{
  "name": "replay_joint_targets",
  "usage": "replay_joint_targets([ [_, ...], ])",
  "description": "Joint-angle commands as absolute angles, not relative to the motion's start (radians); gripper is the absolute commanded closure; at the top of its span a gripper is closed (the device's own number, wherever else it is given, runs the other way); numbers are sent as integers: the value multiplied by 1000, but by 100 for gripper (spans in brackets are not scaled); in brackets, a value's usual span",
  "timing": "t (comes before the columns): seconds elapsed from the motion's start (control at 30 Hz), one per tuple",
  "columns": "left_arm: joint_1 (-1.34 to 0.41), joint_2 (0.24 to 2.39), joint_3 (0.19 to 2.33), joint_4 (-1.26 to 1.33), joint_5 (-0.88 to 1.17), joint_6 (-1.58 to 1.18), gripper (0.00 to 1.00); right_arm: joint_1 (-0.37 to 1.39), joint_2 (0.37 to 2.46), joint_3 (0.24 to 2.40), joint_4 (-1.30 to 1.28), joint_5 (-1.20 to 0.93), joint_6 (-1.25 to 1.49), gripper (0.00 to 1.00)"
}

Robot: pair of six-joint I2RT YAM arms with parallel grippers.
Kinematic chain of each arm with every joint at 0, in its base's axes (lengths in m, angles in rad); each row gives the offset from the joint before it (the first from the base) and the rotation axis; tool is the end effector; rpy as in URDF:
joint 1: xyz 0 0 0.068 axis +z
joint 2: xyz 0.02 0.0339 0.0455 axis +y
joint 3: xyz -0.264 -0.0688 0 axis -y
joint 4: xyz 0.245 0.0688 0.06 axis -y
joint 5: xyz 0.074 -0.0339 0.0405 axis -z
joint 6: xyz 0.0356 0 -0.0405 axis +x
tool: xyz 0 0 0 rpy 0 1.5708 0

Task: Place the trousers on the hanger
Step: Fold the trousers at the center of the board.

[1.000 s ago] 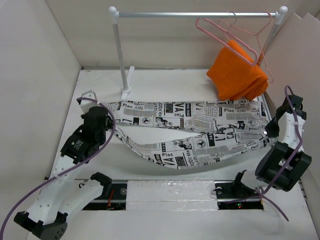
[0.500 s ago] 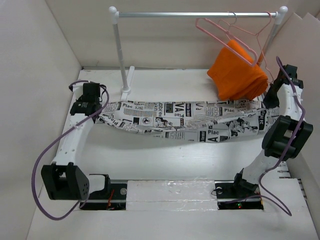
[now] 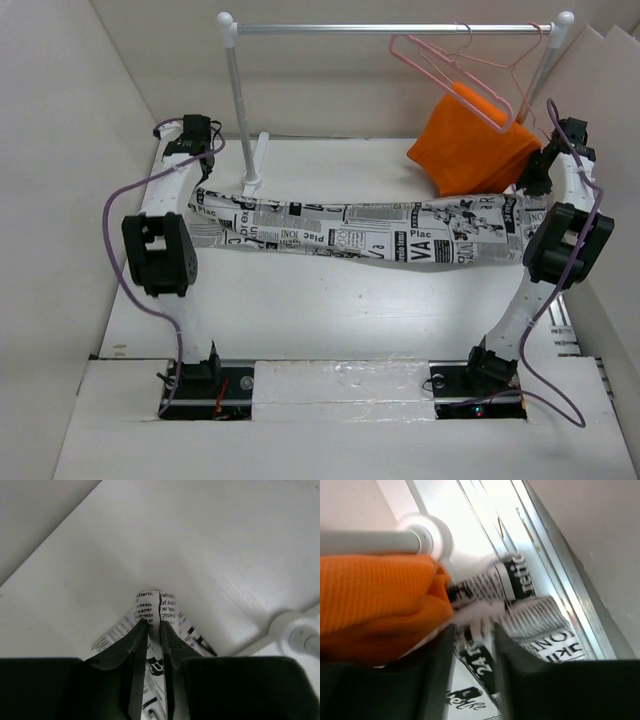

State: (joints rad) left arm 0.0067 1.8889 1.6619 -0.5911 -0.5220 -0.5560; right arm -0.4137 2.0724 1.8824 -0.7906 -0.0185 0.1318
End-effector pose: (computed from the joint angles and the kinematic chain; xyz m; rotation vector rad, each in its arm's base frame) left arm 0.4263 0.0206 0.2910 -0.8589 2.1103 0.3397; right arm 0.4213 -0.1843 0.2666 0.6809 2.4610 -0.0857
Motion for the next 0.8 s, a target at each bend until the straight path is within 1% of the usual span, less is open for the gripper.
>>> replay_joint_targets([
  [0.0, 21, 2031, 1854, -743, -606, -529, 85, -417, 2068, 1921, -614, -109, 149, 58],
  [0.03, 21, 2110, 1911, -783, -621, -520, 71, -417, 2066, 1914, -600, -129, 150, 45],
  [0.07, 21, 2132, 1990, -849, -641, -511, 38, -417, 2068, 1910, -607, -170, 144, 35],
  [0.1, 21, 2143, 2005, -856, -653, -490, 22, -439, 2065, 1908, -626, -190, 127, 32],
  [0.13, 21, 2111, 2000, -848, -647, -480, 10, -439, 2054, 1901, -635, -202, 124, 31],
  [0.17, 21, 2080, 1958, -815, -631, -477, 1, -439, 2036, 1837, -602, -230, 118, 30],
  [0.2, 32, 2048, 1930, -789, -618, -480, 1, -448, 1976, 1792, -576, -235, 118, 30],
  [0.23, 32, 1945, 1831, -720, -612, -460, 1, -448, 1906, 1702, -505, -244, 121, 30],
  [0.27, 32, 1944, 1830, -719, -612, -460, 1, -448, 1905, 1657, -505, -244, 121, 30],
  [0.3, 32, 1889, 1807, -715, -623, -469, 1, -457, 1840, 1620, -480, -250, 121, 31],
  [0.37, 32, 1829, 1708, -697, -623, -492, 2, -457, 1786, 1525, -448, -267, 117, 33],
  [0.4, 32, 1759, 1662, -680, -609, -526, 4, -457, 1725, 1496, -436, -267, 109, 34],
  [0.43, 32, 1723, 1555, -658, -595, -540, 5, -457, 1694, 1468, -428, -258, 103, 34],
  [0.47, 32, 1683, 1501, -606, -583, -554, 9, -457, 1663, 1436, -414, -250, 92, 34],
  [0.5, 32, 1604, 1449, -573, -548, -564, 10, -457, 1637, 1378, -402, -253, 86, 34],
  [0.53, 32, 1568, 1340, -536, -522, -565, 12, -457, 1582, 1355, -396, -252, 83, 34],
  [0.63, 55, 1480, 1211, -418, -387, -586, 16, -457, 1475, 1248, -365, -256, 68, 35],
  [0.67, 78, 1477, 1194, -369, -343, -595, 16, -436, 1445, 1217, -347, -267, 69, 38],
  [0.7, 90, 1492, 1187, -354, -262, -603, 17, -422, 1421, 1186, -333, -276, 75, 45],
  [0.73, 103, 1508, 1186, -342, -226, -612, 20, -404, 1370, 1134, -307, -290, 86, 79],
  [0.77, 115, 1531, 1190, -339, -189, -630, 22, -353, 1343, 1106, -287, -302, 106, 96],
])
